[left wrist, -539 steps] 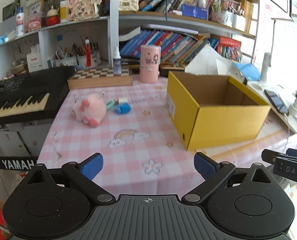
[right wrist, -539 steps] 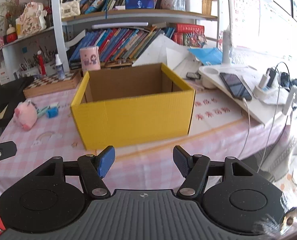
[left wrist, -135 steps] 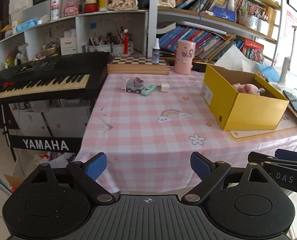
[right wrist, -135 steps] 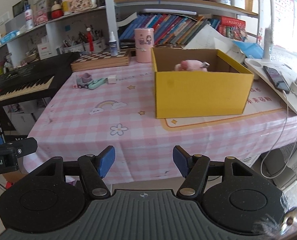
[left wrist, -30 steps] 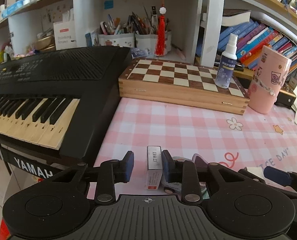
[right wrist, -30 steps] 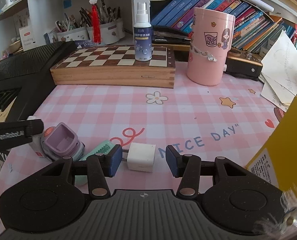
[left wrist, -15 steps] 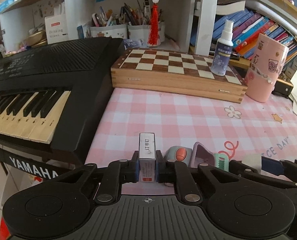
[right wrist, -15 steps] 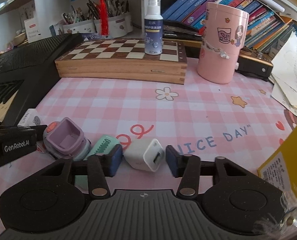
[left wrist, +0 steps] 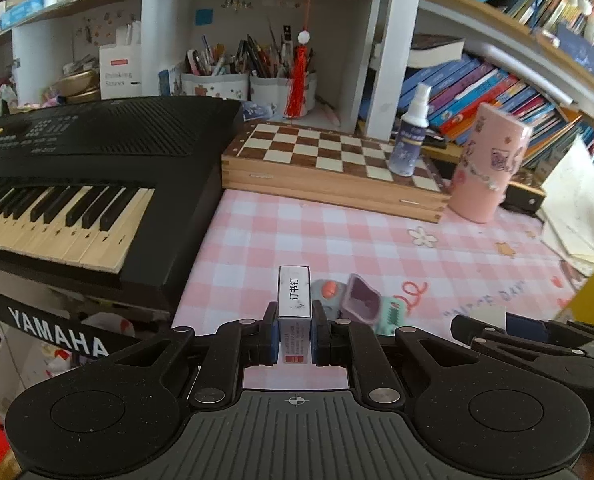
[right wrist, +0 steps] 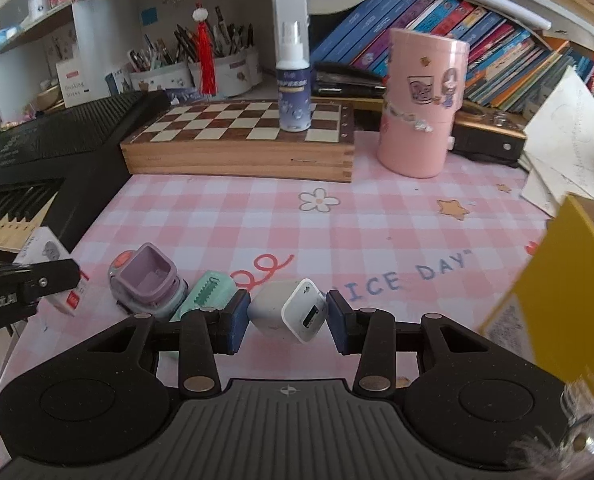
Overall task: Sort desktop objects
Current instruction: 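Grasp the small white box with the left tool while the right tool grasps the white charger cube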
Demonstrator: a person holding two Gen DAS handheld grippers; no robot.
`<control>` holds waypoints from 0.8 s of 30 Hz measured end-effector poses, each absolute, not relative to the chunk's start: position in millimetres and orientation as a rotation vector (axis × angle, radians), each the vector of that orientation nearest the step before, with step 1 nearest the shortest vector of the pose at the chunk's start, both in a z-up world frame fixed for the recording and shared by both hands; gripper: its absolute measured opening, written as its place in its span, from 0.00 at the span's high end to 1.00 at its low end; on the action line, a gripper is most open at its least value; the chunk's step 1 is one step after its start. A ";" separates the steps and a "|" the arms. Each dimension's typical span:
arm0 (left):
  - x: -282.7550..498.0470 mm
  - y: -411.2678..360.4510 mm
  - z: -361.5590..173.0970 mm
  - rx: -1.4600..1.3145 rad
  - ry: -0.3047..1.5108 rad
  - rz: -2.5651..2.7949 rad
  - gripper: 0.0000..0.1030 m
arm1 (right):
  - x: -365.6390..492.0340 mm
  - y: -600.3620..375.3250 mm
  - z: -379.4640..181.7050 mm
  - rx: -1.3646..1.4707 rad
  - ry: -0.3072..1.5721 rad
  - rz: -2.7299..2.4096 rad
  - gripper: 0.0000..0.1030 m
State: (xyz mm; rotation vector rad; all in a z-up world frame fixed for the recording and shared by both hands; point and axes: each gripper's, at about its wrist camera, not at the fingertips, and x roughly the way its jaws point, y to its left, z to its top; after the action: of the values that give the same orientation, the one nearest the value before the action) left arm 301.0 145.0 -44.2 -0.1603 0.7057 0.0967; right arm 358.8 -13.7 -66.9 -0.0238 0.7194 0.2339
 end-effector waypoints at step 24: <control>164.1 142.8 13.5 -0.173 0.629 -0.064 0.88 | 205.1 -52.0 -3.6 -0.045 0.653 0.309 0.62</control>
State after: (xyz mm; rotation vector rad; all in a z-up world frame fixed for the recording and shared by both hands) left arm 164.1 142.8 13.5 -0.1731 0.6289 -0.0641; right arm 205.1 -52.0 -3.6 -0.0448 0.6527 0.3087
